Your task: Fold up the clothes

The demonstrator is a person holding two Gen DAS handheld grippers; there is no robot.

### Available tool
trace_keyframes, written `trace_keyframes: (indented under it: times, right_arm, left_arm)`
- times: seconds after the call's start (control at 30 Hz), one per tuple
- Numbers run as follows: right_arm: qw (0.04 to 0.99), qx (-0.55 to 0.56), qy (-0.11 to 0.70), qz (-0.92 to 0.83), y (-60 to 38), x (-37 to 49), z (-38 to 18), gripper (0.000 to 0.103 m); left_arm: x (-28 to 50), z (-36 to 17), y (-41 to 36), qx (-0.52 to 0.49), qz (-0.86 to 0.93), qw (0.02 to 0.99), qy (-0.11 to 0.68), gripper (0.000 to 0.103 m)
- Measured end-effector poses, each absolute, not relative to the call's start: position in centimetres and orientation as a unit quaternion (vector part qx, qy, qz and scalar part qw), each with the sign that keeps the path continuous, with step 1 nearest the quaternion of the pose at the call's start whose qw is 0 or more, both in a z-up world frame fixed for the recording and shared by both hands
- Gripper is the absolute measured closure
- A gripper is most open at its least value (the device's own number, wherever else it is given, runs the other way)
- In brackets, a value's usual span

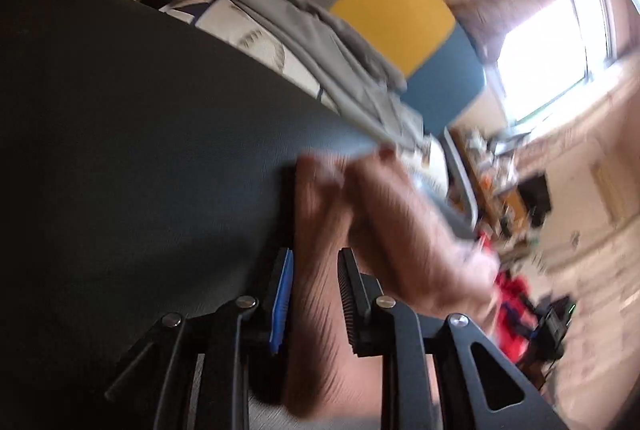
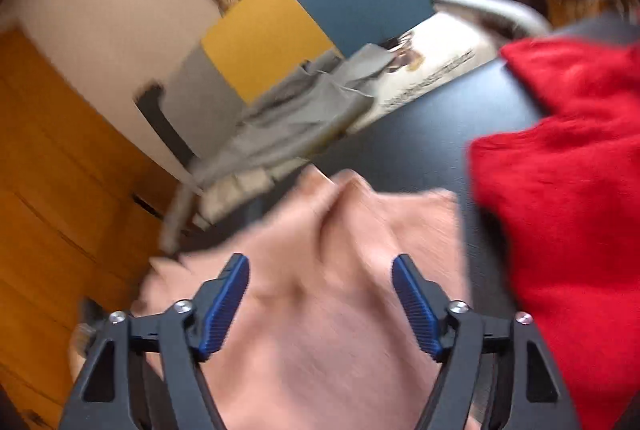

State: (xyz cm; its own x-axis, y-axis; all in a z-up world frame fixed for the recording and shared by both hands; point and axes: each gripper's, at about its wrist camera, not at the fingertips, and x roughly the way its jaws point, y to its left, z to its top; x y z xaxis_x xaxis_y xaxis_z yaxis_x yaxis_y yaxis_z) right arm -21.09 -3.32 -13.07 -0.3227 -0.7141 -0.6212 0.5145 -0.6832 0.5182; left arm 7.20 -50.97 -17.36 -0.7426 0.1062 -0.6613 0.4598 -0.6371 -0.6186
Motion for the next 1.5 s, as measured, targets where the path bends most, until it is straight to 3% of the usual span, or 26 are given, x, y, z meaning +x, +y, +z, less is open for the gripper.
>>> trace_keyframes:
  times: [0.2,0.3,0.33,0.4,0.47,0.63,0.8,1.0,1.17,1.23,1.33,1.4,1.5]
  right_arm:
    - [0.35,0.471,-0.1,-0.803,-0.2,-19.0,-15.8,0.027]
    - [0.349,0.48,-0.1,-0.799,0.4,-18.5,-16.7,0.03]
    - [0.349,0.478,-0.089,-0.801,0.3,-18.2,-16.7,0.034]
    - [0.346,0.478,-0.052,-0.805,-0.2,-17.6,-16.8,0.058]
    - [0.34,0.479,-0.018,-0.809,-0.6,-17.3,-16.7,0.071]
    - [0.352,0.475,0.031,-0.806,-0.4,-15.9,-15.3,0.089]
    - [0.356,0.511,0.102,-0.776,0.9,-12.6,-15.6,0.092]
    - [0.338,0.541,0.087,-0.765,5.7,-8.6,-16.2,0.093]
    - [0.313,0.545,0.113,-0.769,7.1,-7.2,-15.5,0.092]
    - [0.29,0.529,0.125,-0.788,7.3,-7.5,-13.9,0.083]
    - [0.3,0.471,0.095,-0.824,6.8,-7.5,-10.3,0.06]
    - [0.335,0.451,0.06,-0.825,5.6,-7.3,-8.5,0.032]
    - [0.389,0.444,-0.011,-0.807,3.1,-7.5,-7.7,0.028]
  left_arm:
    - [7.2,-18.6,-49.7,0.361,-0.836,0.07,0.408,0.079]
    - [6.6,-18.7,-48.6,0.383,-0.836,0.065,0.387,0.083]
    - [6.6,-18.5,-48.2,0.383,-0.841,0.065,0.376,0.089]
    - [7.0,-18.1,-47.7,0.383,-0.847,0.068,0.362,0.092]
    - [7.5,-17.6,-47.2,0.383,-0.851,0.071,0.351,0.093]
    - [9.7,-16.3,-46.1,0.386,-0.858,0.068,0.331,0.095]
    - [14.2,-16.8,-45.2,0.397,-0.846,0.066,0.349,0.095]
    - [20.4,-18.8,-42.4,0.409,-0.828,0.072,0.378,0.093]
    - [23.7,-17.0,-40.1,0.403,-0.838,0.067,0.362,0.091]
    - [24.0,-15.8,-40.0,0.394,-0.843,0.062,0.361,0.09]
    - [23.9,-13.2,-40.2,0.372,-0.856,0.058,0.354,0.09]
    - [24.0,-11.8,-40.6,0.361,-0.862,0.063,0.351,0.09]
    - [23.3,-10.3,-40.8,0.347,-0.866,0.06,0.356,0.087]
